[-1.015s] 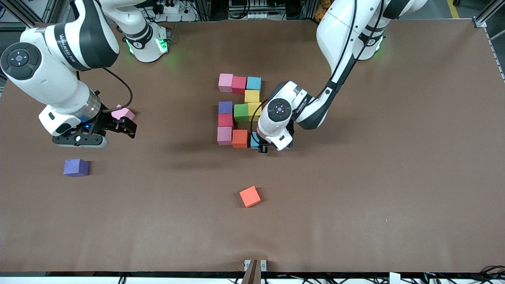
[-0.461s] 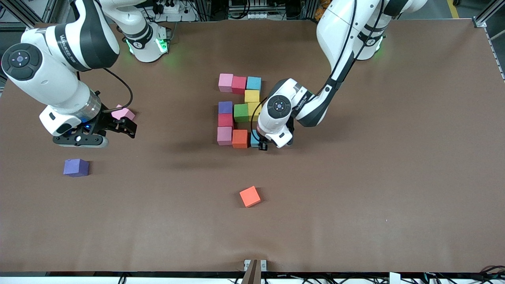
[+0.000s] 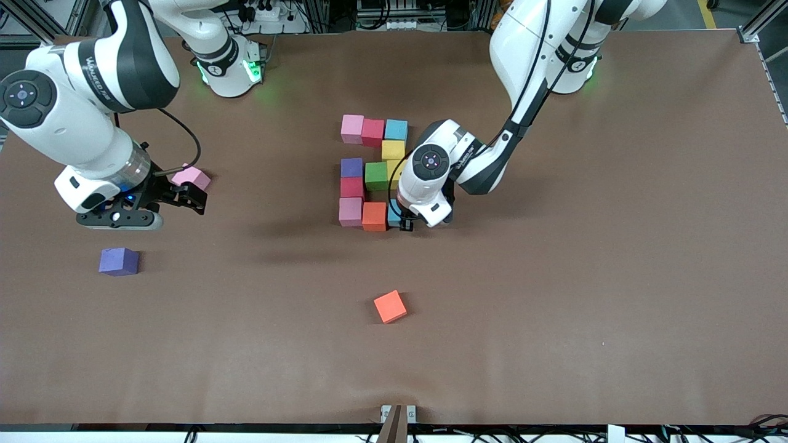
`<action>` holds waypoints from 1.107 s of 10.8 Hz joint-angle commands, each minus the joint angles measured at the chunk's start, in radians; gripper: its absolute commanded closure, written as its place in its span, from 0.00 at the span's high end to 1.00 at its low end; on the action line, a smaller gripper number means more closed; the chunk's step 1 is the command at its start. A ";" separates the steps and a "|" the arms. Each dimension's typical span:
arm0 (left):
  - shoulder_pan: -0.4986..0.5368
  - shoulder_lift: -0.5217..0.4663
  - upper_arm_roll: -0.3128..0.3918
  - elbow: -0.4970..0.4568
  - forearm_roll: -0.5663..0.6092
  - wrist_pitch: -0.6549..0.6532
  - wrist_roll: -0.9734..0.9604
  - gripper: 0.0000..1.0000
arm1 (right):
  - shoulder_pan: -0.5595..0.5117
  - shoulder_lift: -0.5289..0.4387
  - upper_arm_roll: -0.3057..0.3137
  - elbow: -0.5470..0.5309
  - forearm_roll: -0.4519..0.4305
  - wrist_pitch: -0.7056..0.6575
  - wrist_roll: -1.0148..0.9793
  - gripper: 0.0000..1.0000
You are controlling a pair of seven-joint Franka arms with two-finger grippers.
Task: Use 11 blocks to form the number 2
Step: 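Lower the cyan block beside the orange block with the left gripper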
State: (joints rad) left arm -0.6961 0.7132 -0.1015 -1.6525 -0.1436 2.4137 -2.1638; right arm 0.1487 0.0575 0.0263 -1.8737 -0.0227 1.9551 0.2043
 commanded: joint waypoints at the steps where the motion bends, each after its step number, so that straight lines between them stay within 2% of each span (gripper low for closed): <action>1: -0.010 -0.001 0.005 -0.010 -0.011 0.028 -0.018 0.00 | -0.006 -0.027 0.007 -0.027 -0.002 0.012 -0.011 1.00; 11: -0.020 0.025 0.009 0.008 -0.010 0.031 -0.019 0.00 | -0.003 -0.019 0.007 -0.027 -0.002 0.007 -0.013 1.00; 12: -0.031 0.029 0.016 0.010 -0.010 0.031 -0.019 0.37 | -0.003 -0.019 0.007 -0.027 -0.002 0.007 -0.013 1.00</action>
State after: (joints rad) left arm -0.7054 0.7305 -0.1008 -1.6526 -0.1436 2.4337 -2.1643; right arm 0.1499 0.0575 0.0288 -1.8804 -0.0227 1.9552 0.2028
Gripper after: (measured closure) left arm 0.427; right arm 0.000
